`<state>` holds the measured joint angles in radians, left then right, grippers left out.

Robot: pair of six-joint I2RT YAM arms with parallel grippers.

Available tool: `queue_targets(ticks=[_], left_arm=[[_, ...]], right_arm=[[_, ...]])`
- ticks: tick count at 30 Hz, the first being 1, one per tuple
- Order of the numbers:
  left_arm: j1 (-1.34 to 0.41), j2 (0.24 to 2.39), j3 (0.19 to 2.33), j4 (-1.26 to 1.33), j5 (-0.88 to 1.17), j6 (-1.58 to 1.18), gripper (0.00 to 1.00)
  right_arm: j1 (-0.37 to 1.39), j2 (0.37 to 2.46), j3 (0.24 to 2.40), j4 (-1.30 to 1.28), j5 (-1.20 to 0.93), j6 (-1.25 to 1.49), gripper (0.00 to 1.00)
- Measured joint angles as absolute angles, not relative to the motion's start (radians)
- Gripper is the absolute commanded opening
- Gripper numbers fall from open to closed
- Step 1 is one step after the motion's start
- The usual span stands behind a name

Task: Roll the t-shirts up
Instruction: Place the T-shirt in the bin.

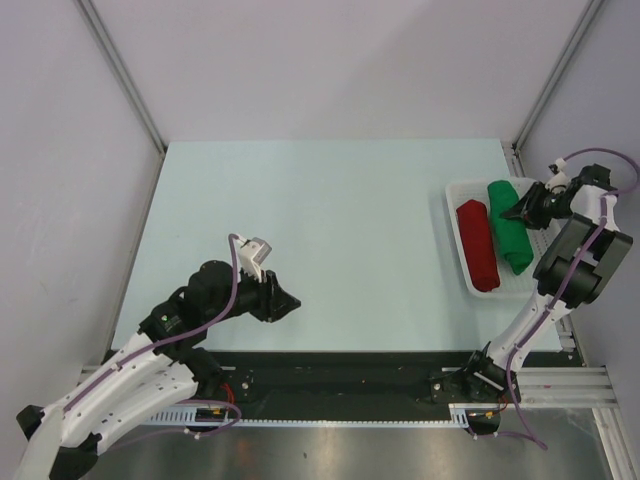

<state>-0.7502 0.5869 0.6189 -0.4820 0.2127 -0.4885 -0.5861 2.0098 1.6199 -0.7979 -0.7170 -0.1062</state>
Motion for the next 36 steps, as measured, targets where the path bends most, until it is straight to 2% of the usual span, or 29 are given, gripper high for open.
queue_targets(ticks=[20,27,36], left_arm=[[-0.750,0.589,0.619,-0.482,0.213,-0.488,0.43],[-0.750,0.589,0.619,-0.482,0.213,-0.488,0.44],[-0.750,0.588,0.619,-0.482,0.213,-0.488,0.49]], right_arm=[[-0.541,2.041,1.552,-0.710,-0.385,-0.149,0.00],[-0.479,2.028,1.533,-0.653,-0.252,-0.166,0.14],[-0.443,1.983,1.482,-0.593,-0.168,-0.189,0.31]])
